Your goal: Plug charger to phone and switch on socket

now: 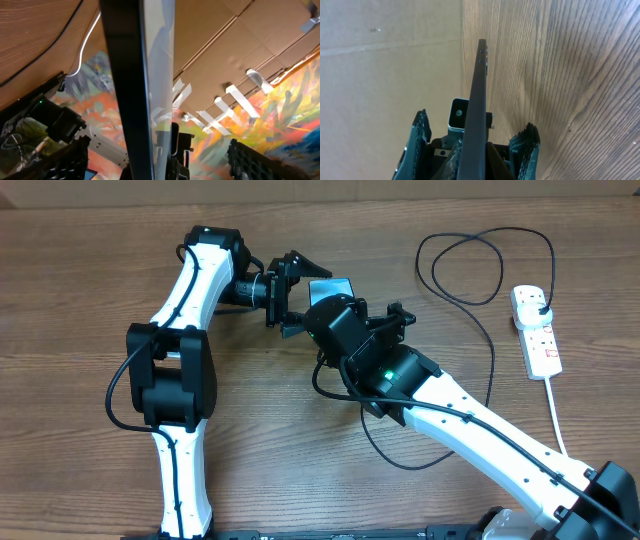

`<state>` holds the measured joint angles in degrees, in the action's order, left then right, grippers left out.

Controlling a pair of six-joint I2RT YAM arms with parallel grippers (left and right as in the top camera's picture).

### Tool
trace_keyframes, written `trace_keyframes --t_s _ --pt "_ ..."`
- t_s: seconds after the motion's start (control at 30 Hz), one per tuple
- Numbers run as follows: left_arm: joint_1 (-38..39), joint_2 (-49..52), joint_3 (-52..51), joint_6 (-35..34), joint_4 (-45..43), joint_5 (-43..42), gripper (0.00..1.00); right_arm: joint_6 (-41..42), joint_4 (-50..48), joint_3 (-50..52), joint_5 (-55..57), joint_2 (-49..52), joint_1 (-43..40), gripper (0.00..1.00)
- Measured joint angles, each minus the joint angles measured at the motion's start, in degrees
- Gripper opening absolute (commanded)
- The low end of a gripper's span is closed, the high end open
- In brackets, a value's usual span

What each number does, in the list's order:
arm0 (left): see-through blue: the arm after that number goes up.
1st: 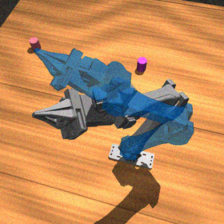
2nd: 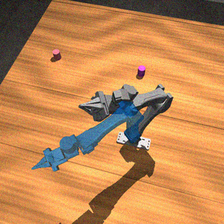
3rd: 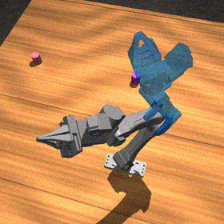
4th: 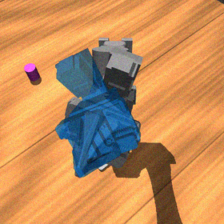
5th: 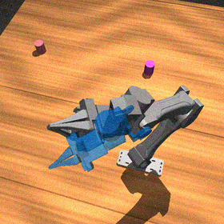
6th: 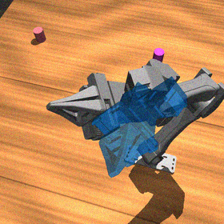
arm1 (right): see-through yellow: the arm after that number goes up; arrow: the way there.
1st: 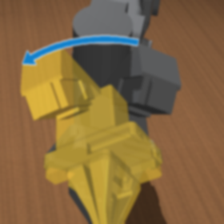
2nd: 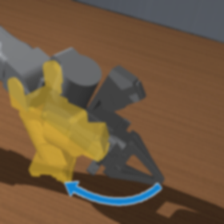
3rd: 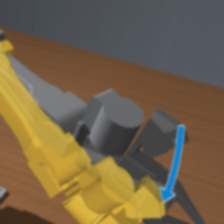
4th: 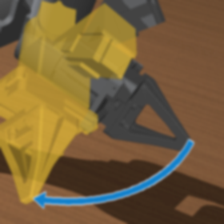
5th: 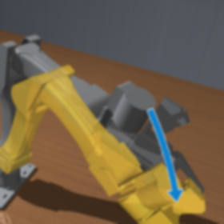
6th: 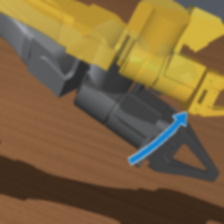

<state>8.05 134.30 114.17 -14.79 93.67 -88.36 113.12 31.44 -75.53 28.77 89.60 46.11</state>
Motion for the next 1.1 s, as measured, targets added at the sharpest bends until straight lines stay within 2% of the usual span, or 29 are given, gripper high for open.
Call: trace_keyframes --t_s 0.13,0.2,0.23,0.43,0.57,0.73,1.0,1.1 --pt "0.0 0.0 0.0 -0.87 0.02 -0.02 0.75 1.29 0.2 0.0 -0.04 0.0 0.0 0.04" --pt "0.0 0.0 0.0 -1.88 0.0 -0.02 0.74 1.49 0.28 0.0 -0.04 0.0 0.02 0.04" --pt "0.0 0.0 0.0 -2.27 -0.02 -0.02 0.65 1.62 0.31 0.0 -0.02 0.0 0.0 0.04" --pt "0.0 0.0 0.09 -4.66 0.44 -0.17 0.57 2.05 1.27 0.0 -0.04 0.02 0.02 0.04" --pt "0.0 0.0 0.11 -5.7 0.44 -0.2 0.55 2.16 1.27 0.0 -0.04 0.04 0.0 0.04" --pt "0.0 0.0 0.11 -6.54 0.44 -0.2 0.47 2.34 1.09 0.0 -0.94 0.04 0.0 0.04" --pt "0.0 0.0 0.11 -7.63 0.44 -0.39 0.45 2.36 1.03 0.0 -2.03 0.04 0.0 0.05" --pt "0.0 0.0 0.11 -7.8 0.44 -0.44 0.35 2.36 1.05 0.0 -2.47 0.04 0.0 0.05"
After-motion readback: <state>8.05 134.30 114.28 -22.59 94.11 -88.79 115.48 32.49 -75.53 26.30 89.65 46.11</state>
